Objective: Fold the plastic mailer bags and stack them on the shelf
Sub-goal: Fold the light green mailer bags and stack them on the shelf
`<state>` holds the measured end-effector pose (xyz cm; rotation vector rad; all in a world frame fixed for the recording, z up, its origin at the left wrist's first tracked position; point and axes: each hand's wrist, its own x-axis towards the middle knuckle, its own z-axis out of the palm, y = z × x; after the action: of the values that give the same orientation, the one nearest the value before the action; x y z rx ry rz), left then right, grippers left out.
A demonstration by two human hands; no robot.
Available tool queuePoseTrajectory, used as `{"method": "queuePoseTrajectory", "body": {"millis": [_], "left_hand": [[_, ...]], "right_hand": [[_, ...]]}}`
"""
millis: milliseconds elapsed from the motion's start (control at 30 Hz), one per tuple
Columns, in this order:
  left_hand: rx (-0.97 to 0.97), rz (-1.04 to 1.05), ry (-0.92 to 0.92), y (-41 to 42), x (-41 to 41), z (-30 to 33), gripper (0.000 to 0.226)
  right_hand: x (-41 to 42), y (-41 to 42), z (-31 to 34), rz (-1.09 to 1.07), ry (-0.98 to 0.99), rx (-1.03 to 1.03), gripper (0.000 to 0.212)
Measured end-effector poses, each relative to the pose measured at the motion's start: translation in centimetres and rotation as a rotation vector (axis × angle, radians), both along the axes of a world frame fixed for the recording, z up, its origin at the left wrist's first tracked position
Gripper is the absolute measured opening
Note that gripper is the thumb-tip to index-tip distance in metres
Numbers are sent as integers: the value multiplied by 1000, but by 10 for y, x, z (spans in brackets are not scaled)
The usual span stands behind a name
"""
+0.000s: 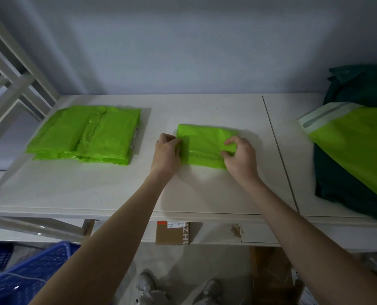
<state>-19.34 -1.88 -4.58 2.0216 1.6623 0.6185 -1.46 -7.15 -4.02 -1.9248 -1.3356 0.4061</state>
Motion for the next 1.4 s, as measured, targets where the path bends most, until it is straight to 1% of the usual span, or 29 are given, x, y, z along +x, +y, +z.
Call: {"method": "queuePoseTrajectory", "body": {"millis": [100, 233, 300, 367, 433, 533, 600, 667, 700, 733, 867, 1000, 1067, 1100, 1167, 1233, 1300, 1333, 1400], "left_hand": [[41, -51, 163, -1, -1, 2, 41], [142, -213, 351, -4, 1, 10, 68], [134, -315, 425, -4, 5, 13, 78], [113, -401, 476, -3, 8, 16, 79], [97, -445, 490, 0, 9, 16, 77], [71, -433, 512, 1, 12, 20, 74], [69, -386, 509, -1, 15, 24, 65], [101, -328, 468, -3, 21, 26, 46], [122, -309, 441, -4, 24, 25, 39], [134, -303, 412, -5, 28, 23, 37], [63, -319, 312, -5, 36, 14, 46], [49, -308, 331, -1, 33, 11, 53], [31, -306, 355, 3, 34, 11, 59], [21, -303, 370, 4, 35, 11, 62], [8, -298, 395, 6, 36, 11, 66], [-1, -294, 419, 6, 38, 12, 67], [-3, -285, 439, 6, 41, 12, 66], [5, -280, 442, 6, 42, 12, 64], [27, -280, 431, 7, 43, 11, 57]], "right_hand": [[-1, 0, 0, 6, -13, -7, 29], [-1, 2, 1, 18, -5, -48, 37], [0, 3, 4, 21, 27, -74, 43], [1, 6, 8, 19, 103, -104, 51], [4, 12, 12, -1, 237, -117, 51], [9, 22, 19, -7, 413, -117, 44], [11, 28, 21, 16, 446, -147, 41], [13, 33, 20, 23, 442, -169, 40], [13, 35, 18, 24, 448, -171, 42], [14, 37, 16, 26, 458, -175, 45], [16, 40, 10, -3, 555, -199, 59], [15, 41, 7, -37, 556, -219, 67], [15, 41, 5, -51, 514, -223, 64], [15, 41, 5, -54, 465, -210, 58], [15, 39, 8, -55, 278, -163, 46], [13, 36, 13, -37, -2, -126, 47], [4, 35, 19, 78, -284, -58, 45], [-2, 35, 22, 170, -385, -44, 41], [-13, 39, 17, 328, -480, -92, 36]]}}
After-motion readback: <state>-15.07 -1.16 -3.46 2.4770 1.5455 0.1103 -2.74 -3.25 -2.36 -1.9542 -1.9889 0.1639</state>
